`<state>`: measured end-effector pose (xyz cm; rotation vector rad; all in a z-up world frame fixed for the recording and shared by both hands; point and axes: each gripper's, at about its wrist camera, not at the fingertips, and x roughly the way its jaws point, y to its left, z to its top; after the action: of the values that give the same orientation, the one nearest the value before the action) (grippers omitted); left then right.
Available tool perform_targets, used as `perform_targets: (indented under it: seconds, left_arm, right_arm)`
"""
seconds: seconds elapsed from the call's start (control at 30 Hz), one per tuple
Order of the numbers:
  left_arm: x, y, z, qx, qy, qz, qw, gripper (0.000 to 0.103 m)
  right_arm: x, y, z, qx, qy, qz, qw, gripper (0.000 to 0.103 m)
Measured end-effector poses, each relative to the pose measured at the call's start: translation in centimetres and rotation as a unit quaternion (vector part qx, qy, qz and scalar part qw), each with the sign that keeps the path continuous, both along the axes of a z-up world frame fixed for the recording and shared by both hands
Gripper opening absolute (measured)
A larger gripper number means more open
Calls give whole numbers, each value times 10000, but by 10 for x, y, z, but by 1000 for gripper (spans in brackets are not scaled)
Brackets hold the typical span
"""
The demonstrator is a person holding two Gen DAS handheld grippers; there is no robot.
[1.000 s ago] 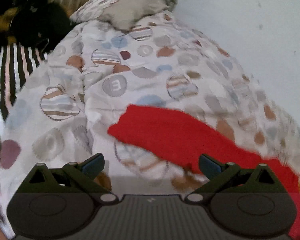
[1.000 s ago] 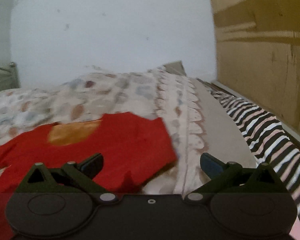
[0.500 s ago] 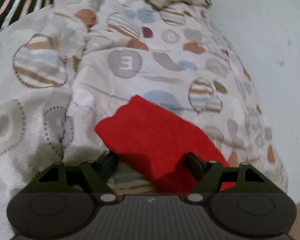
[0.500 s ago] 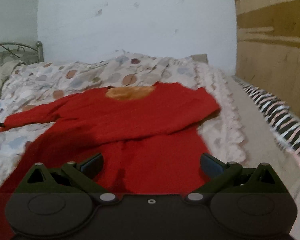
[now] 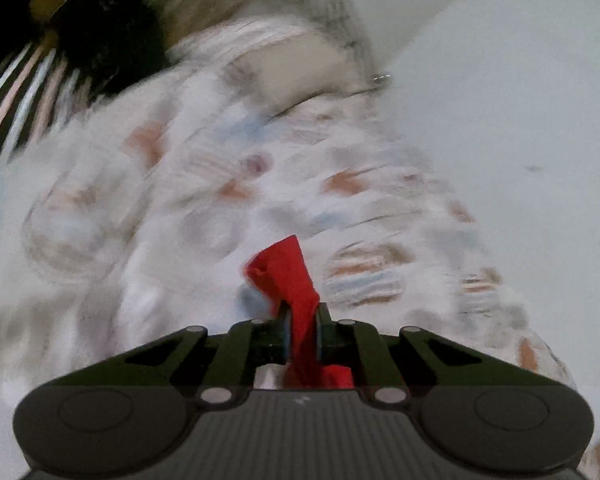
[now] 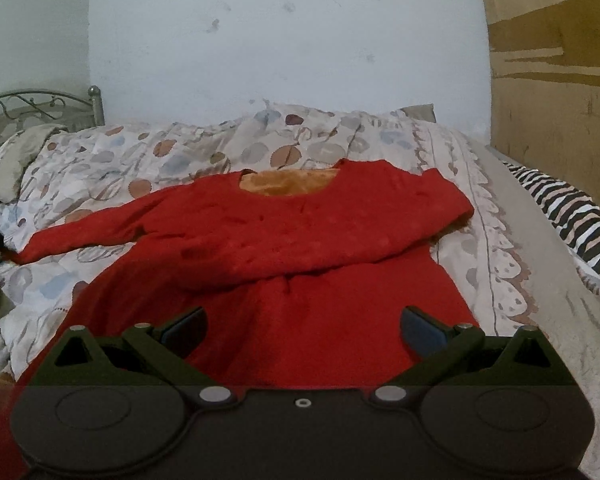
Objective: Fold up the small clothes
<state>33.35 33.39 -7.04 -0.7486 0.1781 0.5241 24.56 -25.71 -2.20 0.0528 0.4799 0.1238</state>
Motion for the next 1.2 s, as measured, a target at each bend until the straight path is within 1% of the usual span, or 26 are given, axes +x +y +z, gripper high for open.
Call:
perform_targets:
  seconds: [0.07,0.13,0.2,0.27,0.33,0.43,0.5,0.57,0.6,0.63,0.67,0.73,0.8,0.87,0.97,1.0,1.07,1.1,1.17,1.2]
  left_arm:
    - [1,-16,26,486,-291,-287,9980,10]
    - [6,-37,54,954,-558,-562,9923,10]
    - [9,-65,83,1387,-875,-920,9822,10]
    - [12,-93,109,1690,-1173,-1292,9700,10]
    - [14,-124,133,1966,-1479,-1693,9544,10]
    - [17,-177,159,2332,-1872,-2407,9234,10]
    - [19,-214,167,2555,-1976,-2896,9010,10]
    - [22,-250,165,2623,-2007,-3350,8824,10]
    - [23,-269,160,2616,-1975,-3557,8752,10]
    - [24,-286,153,2641,-1924,-3709,8693,10]
    - [24,-306,144,2702,-1855,-3879,8615,10]
    - [25,-338,125,2772,-1700,-4271,8437,10]
    - [27,-366,103,2780,-1461,-4694,8253,10]
    - [28,-389,80,2834,-1132,-5064,8065,10]
    - [25,-409,49,2921,-649,-5435,7843,10]
    - [21,-413,41,2931,-545,-5480,7816,10]
    - [19,-414,27,2919,-348,-5491,7823,11]
    - [16,-414,23,2894,-276,-5474,7847,13]
    - [12,-414,18,2811,-135,-5418,7920,23]
    - [9,-414,21,2765,-79,-5416,7938,38]
  right_arm:
    - [-2,-4,1,42,-78,20,10000,103]
    - [-5,-9,2,71,-155,-18,9999,103]
    - [-7,-15,4,144,-216,-77,9996,103]
    - [-10,-22,6,233,-281,-139,9992,103]
    - [-13,-29,9,267,-337,-204,9989,103]
    - [-19,-41,14,274,-440,-327,9981,103]
    - [-24,-49,17,256,-511,-441,9974,103]
    - [-29,-60,20,244,-572,-598,9963,103]
    - [-32,-66,21,243,-596,-702,9955,103]
    - [-35,-71,22,254,-614,-806,9945,103]
    - [-37,-77,22,278,-619,-915,9935,103]
    - [-41,-88,20,324,-586,-1154,9911,103]
    - [-45,-96,18,289,-507,-1425,9881,103]
    - [-48,-105,16,257,-452,-1636,9852,103]
    - [-53,-117,12,305,-414,-1820,9820,103]
    - [-55,-119,12,311,-408,-1866,9811,103]
    - [-55,-123,9,305,-390,-1918,9802,103]
    - [-55,-123,8,304,-378,-1929,9800,103]
    - [-53,-123,5,314,-344,-1928,9801,103]
    - [-53,-122,4,327,-330,-1920,9803,103]
